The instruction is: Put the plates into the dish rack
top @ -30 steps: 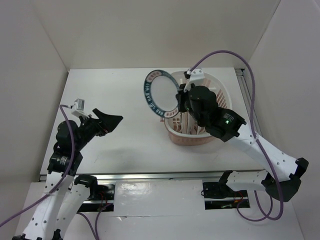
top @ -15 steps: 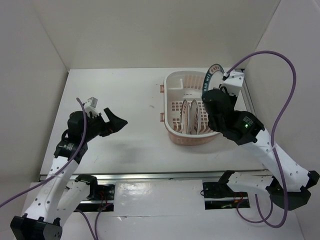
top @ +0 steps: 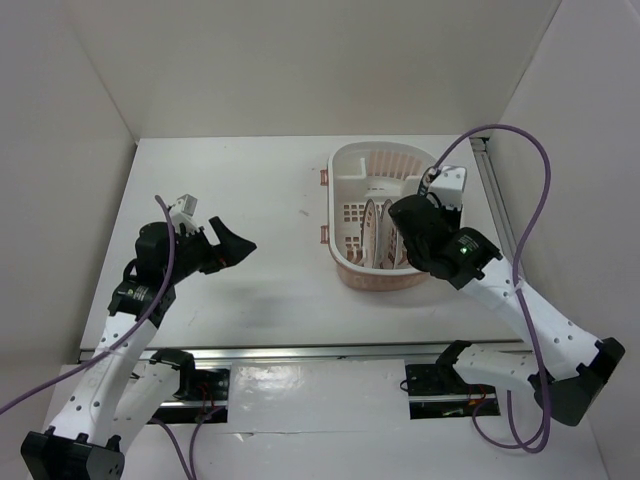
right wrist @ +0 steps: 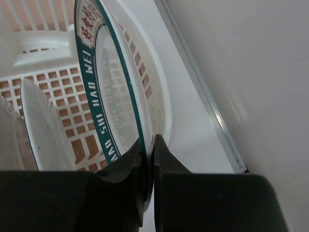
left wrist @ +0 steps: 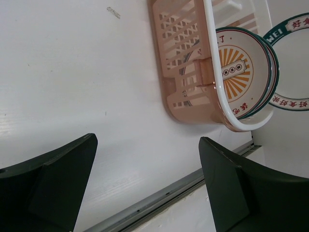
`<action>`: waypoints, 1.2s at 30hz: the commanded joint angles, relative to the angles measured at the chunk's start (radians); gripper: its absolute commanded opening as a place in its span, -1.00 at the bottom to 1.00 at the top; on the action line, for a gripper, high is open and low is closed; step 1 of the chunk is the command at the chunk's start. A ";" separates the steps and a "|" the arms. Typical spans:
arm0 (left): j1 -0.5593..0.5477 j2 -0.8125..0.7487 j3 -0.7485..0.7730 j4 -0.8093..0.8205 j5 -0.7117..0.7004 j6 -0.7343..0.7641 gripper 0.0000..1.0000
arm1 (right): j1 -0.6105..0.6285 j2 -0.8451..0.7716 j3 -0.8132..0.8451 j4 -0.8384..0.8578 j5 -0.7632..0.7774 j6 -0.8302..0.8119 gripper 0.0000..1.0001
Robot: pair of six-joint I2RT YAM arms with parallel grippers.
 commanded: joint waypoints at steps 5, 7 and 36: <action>-0.004 -0.014 -0.007 0.033 0.010 0.024 1.00 | -0.008 0.021 -0.052 0.106 -0.013 0.035 -1.00; -0.004 -0.014 -0.007 0.033 0.010 0.024 1.00 | -0.017 0.032 -0.064 0.133 -0.024 0.035 -1.00; -0.004 -0.032 0.012 0.014 -0.009 0.024 1.00 | -0.077 0.090 -0.164 0.199 -0.131 0.035 -1.00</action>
